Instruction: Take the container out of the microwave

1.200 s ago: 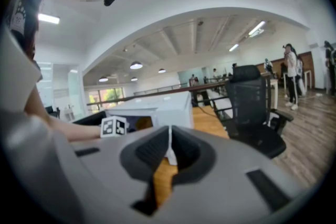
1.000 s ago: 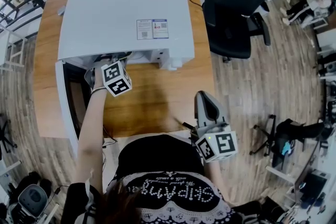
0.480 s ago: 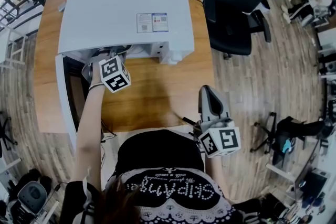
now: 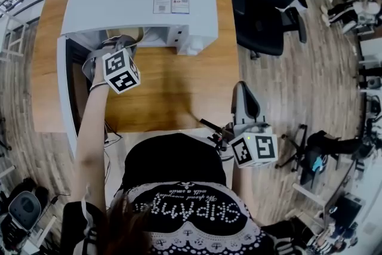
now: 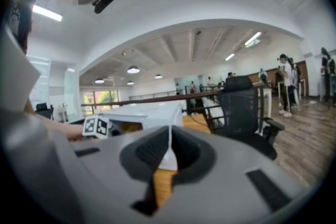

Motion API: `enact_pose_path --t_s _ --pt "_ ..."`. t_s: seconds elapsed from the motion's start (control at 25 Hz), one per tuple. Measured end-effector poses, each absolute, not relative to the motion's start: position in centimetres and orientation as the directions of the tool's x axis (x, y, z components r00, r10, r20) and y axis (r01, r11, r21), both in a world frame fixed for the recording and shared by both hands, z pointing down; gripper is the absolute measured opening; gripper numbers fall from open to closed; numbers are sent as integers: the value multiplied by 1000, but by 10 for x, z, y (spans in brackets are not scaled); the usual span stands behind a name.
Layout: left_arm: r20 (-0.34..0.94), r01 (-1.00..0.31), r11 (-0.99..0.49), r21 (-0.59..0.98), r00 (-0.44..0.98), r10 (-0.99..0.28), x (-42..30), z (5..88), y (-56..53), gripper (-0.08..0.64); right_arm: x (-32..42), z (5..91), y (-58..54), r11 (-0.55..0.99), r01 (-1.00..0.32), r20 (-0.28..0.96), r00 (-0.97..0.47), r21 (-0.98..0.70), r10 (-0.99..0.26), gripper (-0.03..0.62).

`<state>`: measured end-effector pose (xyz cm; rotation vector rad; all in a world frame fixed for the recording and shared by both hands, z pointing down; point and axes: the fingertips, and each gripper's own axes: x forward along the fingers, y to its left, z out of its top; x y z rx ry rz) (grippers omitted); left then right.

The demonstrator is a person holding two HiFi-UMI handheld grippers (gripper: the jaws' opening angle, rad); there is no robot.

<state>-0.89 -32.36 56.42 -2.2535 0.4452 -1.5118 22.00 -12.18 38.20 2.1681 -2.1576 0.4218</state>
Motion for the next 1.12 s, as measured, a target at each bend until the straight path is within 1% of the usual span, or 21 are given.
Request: enact_pose_path --t_s 0.48,1.12 --pt "804 -72 -874 -481 361 -472 -11 562 -289 35 239 375 -112 -5 -991 200 -22 -131 -980 35" --pt "801 -111 -872 -476 356 -482 -5 541 -210 35 253 370 -87 73 -988 157 -94 -138 -983 35"
